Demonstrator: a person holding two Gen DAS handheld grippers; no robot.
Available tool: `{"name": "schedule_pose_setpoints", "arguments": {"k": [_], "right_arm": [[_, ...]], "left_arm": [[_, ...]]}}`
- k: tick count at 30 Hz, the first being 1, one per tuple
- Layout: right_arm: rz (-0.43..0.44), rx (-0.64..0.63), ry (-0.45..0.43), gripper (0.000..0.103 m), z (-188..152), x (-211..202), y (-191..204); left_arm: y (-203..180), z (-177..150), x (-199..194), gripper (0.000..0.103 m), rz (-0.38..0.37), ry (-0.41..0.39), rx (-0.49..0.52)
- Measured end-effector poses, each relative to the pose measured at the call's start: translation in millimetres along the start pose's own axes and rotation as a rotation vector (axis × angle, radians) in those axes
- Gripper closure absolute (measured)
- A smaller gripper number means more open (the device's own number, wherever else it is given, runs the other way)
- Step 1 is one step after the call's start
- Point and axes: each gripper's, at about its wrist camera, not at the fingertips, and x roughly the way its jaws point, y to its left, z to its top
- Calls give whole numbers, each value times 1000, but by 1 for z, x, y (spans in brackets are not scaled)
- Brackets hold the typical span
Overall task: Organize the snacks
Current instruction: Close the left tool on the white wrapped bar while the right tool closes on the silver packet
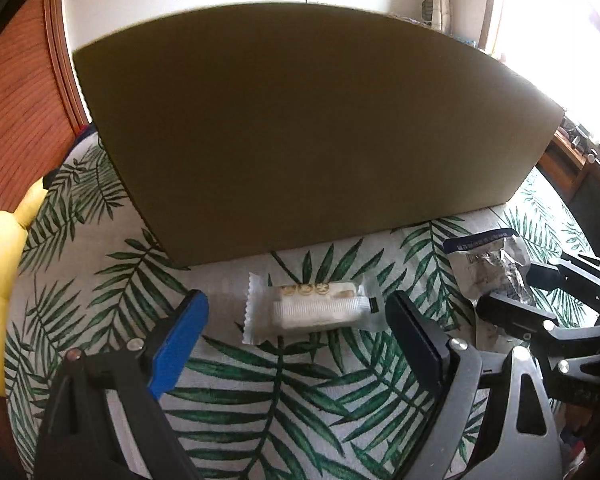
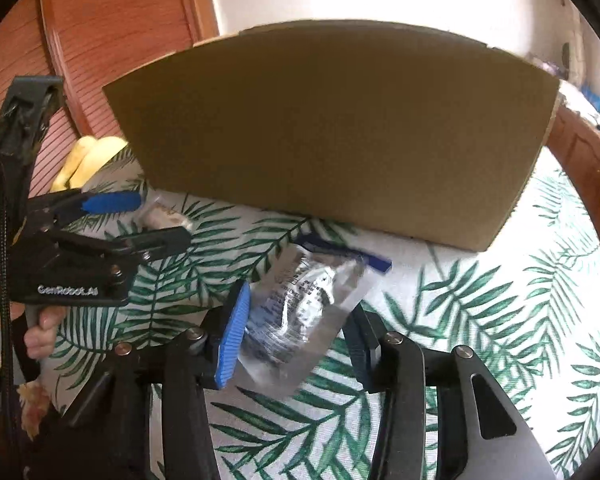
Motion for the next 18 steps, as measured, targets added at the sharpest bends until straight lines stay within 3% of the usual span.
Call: {"name": "schedule_pose_setpoints", "arguments": {"k": [4, 10, 13, 15, 18], "right_arm": [[-45, -1, -10, 57, -1, -1, 1], [-40, 3, -8, 57, 0, -2, 0], [-43, -1, -9, 57, 0, -1, 1], [-42, 0, -9, 57, 0, -1, 1], [-42, 0, -9, 57, 0, -2, 1]], "left_arm": [[3, 4, 5, 12, 7, 6, 0], [2, 5, 6, 16, -2, 1, 0], [2, 5, 4, 26, -15, -12, -4], [-2, 1, -1, 42, -16, -20, -2], [-4, -1, -6, 52, -20, -35, 15]]}}
